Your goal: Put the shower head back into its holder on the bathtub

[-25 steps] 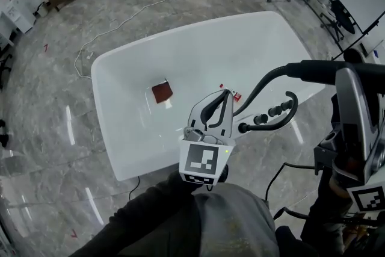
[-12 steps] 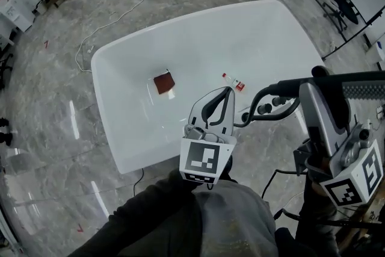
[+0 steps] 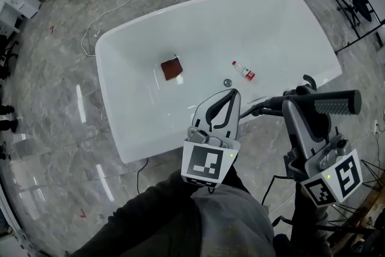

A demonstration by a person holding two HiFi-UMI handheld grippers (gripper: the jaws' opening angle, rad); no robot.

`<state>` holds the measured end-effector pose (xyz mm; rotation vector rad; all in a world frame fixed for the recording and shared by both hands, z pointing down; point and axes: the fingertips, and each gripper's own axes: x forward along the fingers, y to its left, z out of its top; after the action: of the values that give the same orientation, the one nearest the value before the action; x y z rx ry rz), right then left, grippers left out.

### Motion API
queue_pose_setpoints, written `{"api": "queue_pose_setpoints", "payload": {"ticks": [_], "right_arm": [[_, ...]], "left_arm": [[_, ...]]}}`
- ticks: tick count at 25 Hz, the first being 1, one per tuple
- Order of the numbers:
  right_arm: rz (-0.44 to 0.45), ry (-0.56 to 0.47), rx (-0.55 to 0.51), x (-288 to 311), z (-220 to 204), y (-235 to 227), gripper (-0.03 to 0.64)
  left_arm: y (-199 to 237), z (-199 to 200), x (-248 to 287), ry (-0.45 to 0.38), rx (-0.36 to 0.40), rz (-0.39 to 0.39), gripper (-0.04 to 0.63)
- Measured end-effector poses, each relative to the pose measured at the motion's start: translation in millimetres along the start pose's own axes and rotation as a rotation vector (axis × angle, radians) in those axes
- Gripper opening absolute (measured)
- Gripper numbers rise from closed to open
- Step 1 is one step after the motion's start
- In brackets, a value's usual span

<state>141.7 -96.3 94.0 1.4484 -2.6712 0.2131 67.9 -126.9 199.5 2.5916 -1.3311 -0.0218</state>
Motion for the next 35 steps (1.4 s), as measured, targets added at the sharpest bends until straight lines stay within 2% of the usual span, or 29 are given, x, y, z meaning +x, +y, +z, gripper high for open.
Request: {"api": "queue_pose_setpoints", "payload": {"ticks": [6,17,25,35], "right_arm": [[-0.012,0.025,0.034,3,-33,-2,0.141],[-0.043,0.033,0.021,2,-88,-3,0.141],[-0.080,0.064,0.047,8,-140,-15,0.141],[-0.123,0.107,0.047,7,-176,-11,0.141]], "left_arm": [[4,-13,-2,0.028,0.006,0.003,0.003],[4,-28,7,0.026,0.006,-0.003,0.003],[10,-55,19,0.073,0.033,-0.014,0.003],[12,-70,17,0.080,0.026,-0.019,0.003]]}}
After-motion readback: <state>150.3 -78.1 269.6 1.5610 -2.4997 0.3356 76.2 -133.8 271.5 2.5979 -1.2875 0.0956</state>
